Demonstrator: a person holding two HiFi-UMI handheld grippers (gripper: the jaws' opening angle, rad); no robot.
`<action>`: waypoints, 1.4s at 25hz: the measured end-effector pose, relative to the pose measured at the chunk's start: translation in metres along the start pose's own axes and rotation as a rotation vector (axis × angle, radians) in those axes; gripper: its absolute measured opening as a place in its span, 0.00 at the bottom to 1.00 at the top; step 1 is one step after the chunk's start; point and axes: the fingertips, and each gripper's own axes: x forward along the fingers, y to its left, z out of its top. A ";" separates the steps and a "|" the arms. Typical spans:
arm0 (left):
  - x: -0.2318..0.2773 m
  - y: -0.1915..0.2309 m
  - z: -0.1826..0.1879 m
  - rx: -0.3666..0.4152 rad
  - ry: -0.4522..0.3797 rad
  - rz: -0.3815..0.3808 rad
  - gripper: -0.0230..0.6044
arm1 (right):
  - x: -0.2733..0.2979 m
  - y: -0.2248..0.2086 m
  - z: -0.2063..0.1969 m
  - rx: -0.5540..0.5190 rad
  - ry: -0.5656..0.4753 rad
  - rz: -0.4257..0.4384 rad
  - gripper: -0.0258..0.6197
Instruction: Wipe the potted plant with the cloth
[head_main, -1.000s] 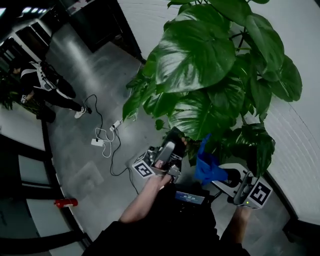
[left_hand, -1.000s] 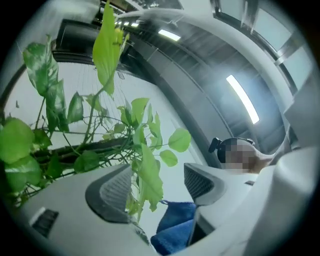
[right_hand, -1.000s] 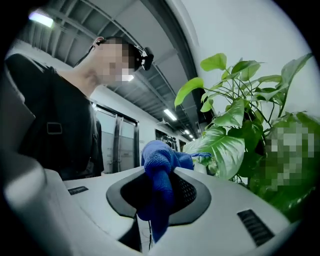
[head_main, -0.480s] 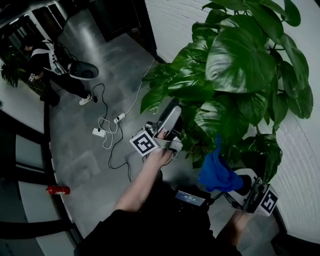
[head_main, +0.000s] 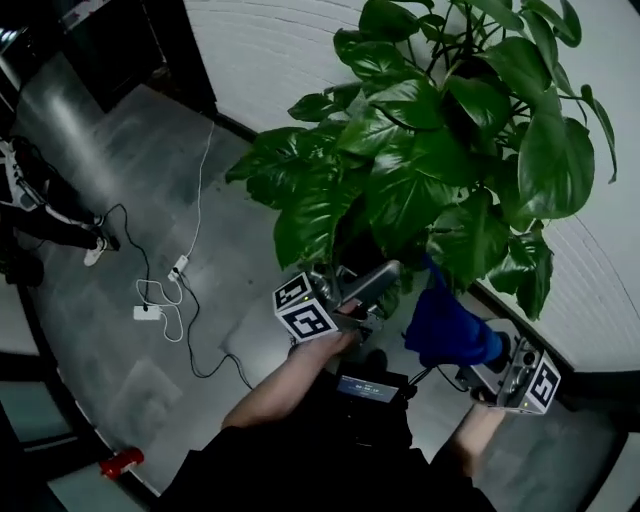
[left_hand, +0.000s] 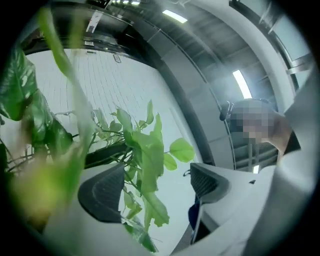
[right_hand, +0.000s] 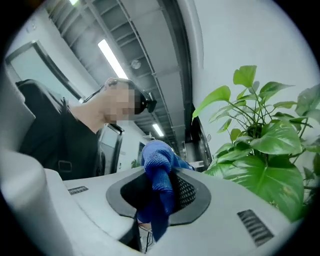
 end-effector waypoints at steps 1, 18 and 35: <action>0.006 0.005 0.009 -0.021 -0.005 0.005 0.69 | 0.004 0.002 0.002 -0.025 -0.005 -0.033 0.19; 0.004 0.039 0.030 -0.063 -0.003 0.046 0.09 | 0.107 -0.182 -0.039 0.089 0.428 -0.430 0.19; -0.003 0.042 0.043 -0.159 -0.069 -0.026 0.09 | 0.115 -0.188 -0.051 -0.255 0.499 -0.395 0.18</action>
